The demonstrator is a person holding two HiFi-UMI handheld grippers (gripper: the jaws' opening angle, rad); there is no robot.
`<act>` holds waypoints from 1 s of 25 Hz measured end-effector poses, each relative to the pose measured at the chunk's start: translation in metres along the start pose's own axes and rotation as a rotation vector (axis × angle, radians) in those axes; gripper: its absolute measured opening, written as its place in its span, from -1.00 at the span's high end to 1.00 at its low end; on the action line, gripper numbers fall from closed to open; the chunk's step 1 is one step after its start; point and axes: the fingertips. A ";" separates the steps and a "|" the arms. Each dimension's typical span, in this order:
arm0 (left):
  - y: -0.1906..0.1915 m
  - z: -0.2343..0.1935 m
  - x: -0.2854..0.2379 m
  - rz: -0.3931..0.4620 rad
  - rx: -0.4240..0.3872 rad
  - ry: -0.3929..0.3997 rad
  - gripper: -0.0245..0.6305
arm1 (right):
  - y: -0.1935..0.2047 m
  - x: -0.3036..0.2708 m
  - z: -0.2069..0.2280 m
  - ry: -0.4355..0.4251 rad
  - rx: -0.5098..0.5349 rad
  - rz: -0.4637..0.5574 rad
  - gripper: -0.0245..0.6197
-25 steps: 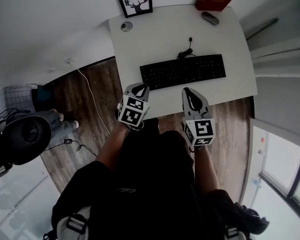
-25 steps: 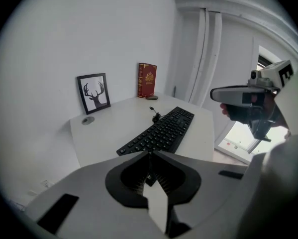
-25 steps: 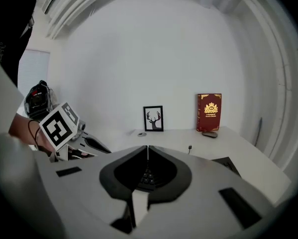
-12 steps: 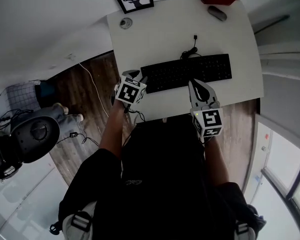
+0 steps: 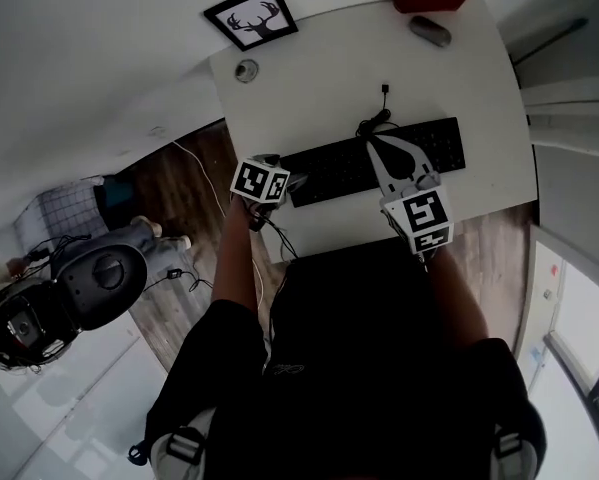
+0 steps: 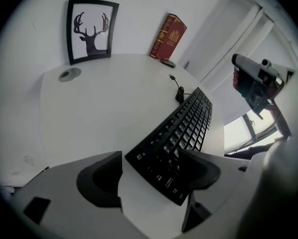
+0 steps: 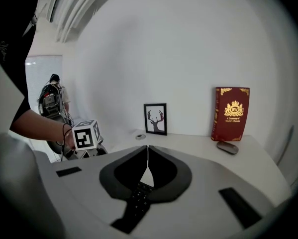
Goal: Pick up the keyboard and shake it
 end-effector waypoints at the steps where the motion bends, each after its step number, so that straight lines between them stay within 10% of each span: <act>1: 0.000 0.001 -0.003 -0.013 -0.003 0.002 -0.14 | 0.006 0.001 0.002 0.005 -0.013 -0.012 0.86; 25: -0.006 0.022 0.033 0.162 -0.231 -0.343 -0.06 | 0.042 0.002 0.020 -0.048 0.165 -0.207 0.85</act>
Point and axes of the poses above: the fingertips, and each gripper's own axes: x backward along the fingers, z to its right, y out of its underside, and after that the axes turned 1 degree about x, right-handed
